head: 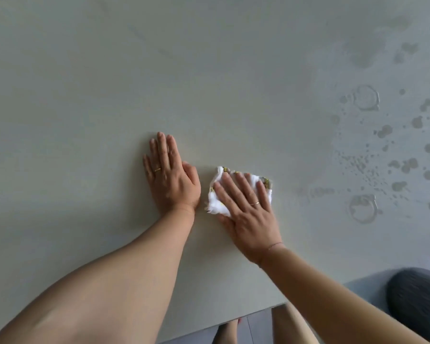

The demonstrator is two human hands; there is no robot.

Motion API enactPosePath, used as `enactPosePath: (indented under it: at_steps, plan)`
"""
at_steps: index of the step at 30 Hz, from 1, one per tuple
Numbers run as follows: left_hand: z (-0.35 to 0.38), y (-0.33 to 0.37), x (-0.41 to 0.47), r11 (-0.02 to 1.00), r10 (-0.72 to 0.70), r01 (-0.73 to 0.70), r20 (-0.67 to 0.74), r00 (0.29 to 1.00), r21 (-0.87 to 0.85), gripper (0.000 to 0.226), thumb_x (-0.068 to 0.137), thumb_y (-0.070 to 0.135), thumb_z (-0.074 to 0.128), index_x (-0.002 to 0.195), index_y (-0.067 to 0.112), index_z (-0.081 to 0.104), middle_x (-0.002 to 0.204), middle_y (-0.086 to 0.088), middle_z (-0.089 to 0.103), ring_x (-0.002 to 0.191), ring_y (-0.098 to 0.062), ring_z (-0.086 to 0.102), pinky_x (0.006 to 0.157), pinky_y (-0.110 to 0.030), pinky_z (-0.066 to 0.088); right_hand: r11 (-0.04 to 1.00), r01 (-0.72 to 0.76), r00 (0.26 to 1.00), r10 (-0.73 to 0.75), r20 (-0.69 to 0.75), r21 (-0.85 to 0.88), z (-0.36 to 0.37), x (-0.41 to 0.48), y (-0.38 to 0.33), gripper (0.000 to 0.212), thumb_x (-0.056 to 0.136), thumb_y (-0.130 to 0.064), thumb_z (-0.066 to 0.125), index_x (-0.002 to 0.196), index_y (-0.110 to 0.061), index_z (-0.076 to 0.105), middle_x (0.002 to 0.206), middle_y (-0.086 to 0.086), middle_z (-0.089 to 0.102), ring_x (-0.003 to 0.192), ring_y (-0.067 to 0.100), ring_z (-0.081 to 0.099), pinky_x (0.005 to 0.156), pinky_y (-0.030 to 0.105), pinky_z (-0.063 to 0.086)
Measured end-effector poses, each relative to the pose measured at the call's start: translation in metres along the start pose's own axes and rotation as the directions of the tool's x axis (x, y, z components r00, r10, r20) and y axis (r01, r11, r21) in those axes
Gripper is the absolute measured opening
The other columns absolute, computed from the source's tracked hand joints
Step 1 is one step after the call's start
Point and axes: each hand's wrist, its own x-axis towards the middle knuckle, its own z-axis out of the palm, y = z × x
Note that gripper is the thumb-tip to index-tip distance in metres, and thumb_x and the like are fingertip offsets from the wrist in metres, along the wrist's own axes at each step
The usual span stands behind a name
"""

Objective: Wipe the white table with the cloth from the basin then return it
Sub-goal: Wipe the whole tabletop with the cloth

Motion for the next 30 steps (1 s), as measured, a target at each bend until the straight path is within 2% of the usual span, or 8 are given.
enactPosePath:
  at_steps: [5, 9, 11, 14, 17, 23, 27, 30]
  plan:
    - [0.004, -0.001, -0.002, 1.0, -0.012, 0.013, -0.015, 1.0, 0.02, 0.06, 0.087, 0.023, 0.027, 0.144, 0.005, 0.036, 0.155, -0.011, 0.028, 0.144, -0.029, 0.023, 0.117, -0.046, 0.016, 0.92, -0.391, 0.92, 0.391, -0.02, -0.006, -0.03, -0.023, 0.091, 0.059, 0.095, -0.049, 0.017, 0.15, -0.025, 0.019, 0.157, -0.008, 0.009, 0.146, 0.012, 0.0, 0.118, 0.045, 0.0]
    - [0.005, -0.001, -0.002, 0.999, -0.012, 0.012, -0.018, 1.0, 0.04, 0.06, 0.087, 0.023, 0.029, 0.145, 0.006, 0.034, 0.155, -0.01, 0.027, 0.144, -0.028, 0.022, 0.116, -0.044, 0.014, 0.779, -0.62, 0.778, 0.626, -0.054, 0.098, -0.021, -0.016, 0.06, 0.064, 0.092, -0.053, 0.014, 0.15, -0.027, 0.011, 0.156, -0.01, -0.003, 0.144, 0.011, -0.011, 0.116, 0.045, -0.012]
    - [0.006, -0.001, -0.003, 0.999, -0.01, 0.01, -0.025, 1.0, 0.039, 0.06, 0.087, 0.023, 0.031, 0.145, 0.006, 0.034, 0.155, -0.01, 0.026, 0.144, -0.028, 0.022, 0.116, -0.044, 0.014, 0.838, -0.536, 0.838, 0.543, -0.054, 0.106, -0.007, -0.025, 0.016, 0.063, 0.091, -0.047, 0.026, 0.15, -0.027, 0.015, 0.156, -0.006, 0.0, 0.146, 0.022, -0.003, 0.116, 0.051, -0.006]
    - [0.005, -0.002, -0.003, 0.999, -0.006, 0.007, -0.038, 0.999, 0.032, 0.06, 0.087, 0.021, 0.031, 0.145, 0.006, 0.034, 0.155, -0.011, 0.026, 0.144, -0.028, 0.021, 0.117, -0.044, 0.013, 0.984, -0.17, 0.985, 0.169, 0.018, 0.046, 0.015, -0.063, -0.039, 0.063, 0.092, -0.044, 0.037, 0.15, -0.026, 0.02, 0.159, -0.004, 0.008, 0.147, 0.025, 0.002, 0.115, 0.054, 0.004]
    - [0.005, -0.001, -0.003, 1.0, -0.005, 0.007, -0.055, 0.998, 0.03, 0.059, 0.088, 0.022, 0.028, 0.145, 0.006, 0.035, 0.155, -0.01, 0.026, 0.144, -0.028, 0.021, 0.117, -0.043, 0.012, 0.996, 0.087, 0.995, -0.088, 0.054, 0.01, 0.015, -0.081, -0.011, 0.058, 0.095, -0.044, 0.037, 0.149, -0.026, 0.024, 0.158, -0.005, 0.016, 0.147, 0.021, 0.01, 0.115, 0.05, 0.012]
    - [0.008, -0.002, -0.002, 0.999, -0.019, 0.022, -0.058, 0.998, 0.05, 0.061, 0.088, 0.024, 0.029, 0.146, 0.008, 0.031, 0.157, -0.009, 0.023, 0.145, -0.026, 0.018, 0.117, -0.041, 0.009, 0.965, -0.259, 0.966, 0.259, -0.002, 0.033, -0.017, -0.11, 0.088, 0.057, 0.096, -0.045, 0.028, 0.148, -0.025, 0.022, 0.157, -0.005, 0.016, 0.146, 0.019, 0.007, 0.117, 0.05, 0.003]
    - [0.008, -0.001, -0.002, 0.996, -0.005, 0.009, -0.039, 0.999, 0.094, 0.063, 0.089, 0.029, 0.027, 0.148, 0.008, 0.027, 0.158, -0.01, 0.019, 0.146, -0.027, 0.014, 0.118, -0.043, 0.006, 0.861, -0.499, 0.864, 0.504, -0.027, 0.1, -0.002, -0.105, 0.049, 0.06, 0.094, -0.047, 0.026, 0.15, -0.028, 0.013, 0.158, -0.005, 0.002, 0.147, 0.024, -0.004, 0.116, 0.052, -0.008]
    - [0.007, 0.001, -0.002, 0.986, 0.01, -0.007, -0.017, 1.0, 0.169, 0.062, 0.093, 0.033, 0.026, 0.15, 0.009, 0.02, 0.159, -0.012, 0.014, 0.147, -0.028, 0.009, 0.118, -0.048, 0.001, 0.953, -0.289, 0.957, 0.29, 0.0, 0.093, 0.02, -0.122, -0.017, 0.067, 0.091, -0.044, 0.043, 0.15, -0.027, 0.018, 0.159, -0.004, 0.008, 0.147, 0.028, 0.0, 0.114, 0.056, -0.001]
